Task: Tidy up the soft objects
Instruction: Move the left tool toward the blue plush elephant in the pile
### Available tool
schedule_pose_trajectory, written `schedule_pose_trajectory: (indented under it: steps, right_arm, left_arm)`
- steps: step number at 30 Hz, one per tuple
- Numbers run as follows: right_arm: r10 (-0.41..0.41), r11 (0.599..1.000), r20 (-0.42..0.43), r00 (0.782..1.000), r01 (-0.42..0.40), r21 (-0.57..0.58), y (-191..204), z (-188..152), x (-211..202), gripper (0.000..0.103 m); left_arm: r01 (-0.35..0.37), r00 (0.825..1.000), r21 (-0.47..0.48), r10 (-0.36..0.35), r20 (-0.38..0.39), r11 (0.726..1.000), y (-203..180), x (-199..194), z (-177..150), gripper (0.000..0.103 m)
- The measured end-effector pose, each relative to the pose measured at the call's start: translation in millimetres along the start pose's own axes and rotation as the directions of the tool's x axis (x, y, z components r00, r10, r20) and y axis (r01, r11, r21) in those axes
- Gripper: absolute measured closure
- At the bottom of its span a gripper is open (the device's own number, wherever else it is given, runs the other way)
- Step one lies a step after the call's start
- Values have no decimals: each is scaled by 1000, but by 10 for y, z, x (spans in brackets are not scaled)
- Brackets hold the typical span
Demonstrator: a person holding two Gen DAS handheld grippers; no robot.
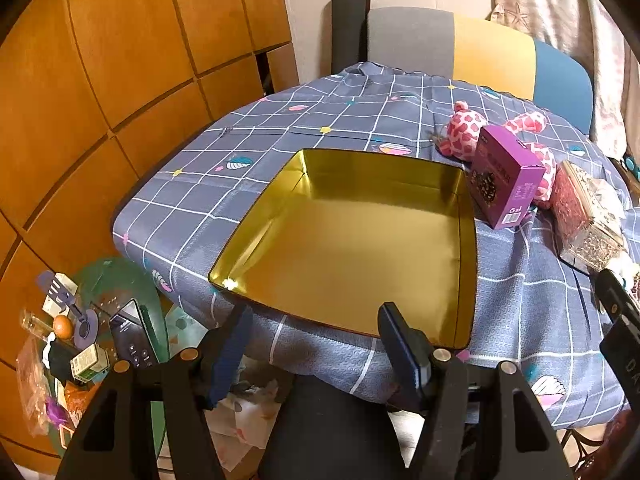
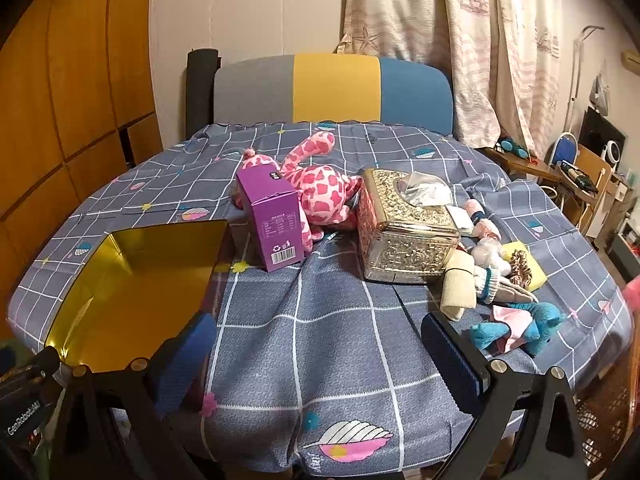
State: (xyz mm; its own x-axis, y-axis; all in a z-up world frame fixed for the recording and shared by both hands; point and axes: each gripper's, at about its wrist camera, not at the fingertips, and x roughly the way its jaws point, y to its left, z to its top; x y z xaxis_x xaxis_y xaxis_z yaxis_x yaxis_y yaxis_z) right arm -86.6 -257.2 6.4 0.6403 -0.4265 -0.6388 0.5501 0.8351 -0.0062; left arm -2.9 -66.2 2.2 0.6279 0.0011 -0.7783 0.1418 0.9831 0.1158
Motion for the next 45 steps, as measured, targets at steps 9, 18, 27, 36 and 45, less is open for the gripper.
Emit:
schedule_pose_trajectory:
  steps: [9,18,27,36,45]
  right_arm:
    - [30,1000,38,999,-30,1,-141,38,-78,0]
    - [55,994,20,998,-56,89,-855,7,-18,0]
    - [-258,916,-14,966,250,313,-2260,-151,2,0]
    - [-297,789,-135,945,322,522,-3288,-363,15,0]
    - [-293,766,-124,948,310,563,-3475,-384,-112,0]
  left_arm:
    - [103,995,24,-103,-16,994,-166,43,18,37]
    - [418,903,134,-394,-171,899,-800,161,-43,37]
    - [567,822,348,-538,-187,746,-1797,-45,-176,37]
    - [652,743,484,-619,-254,584,-2939,-145,-304,37]
    - [647,689,668,-657,-306,367,-3929,-205,-508,33]
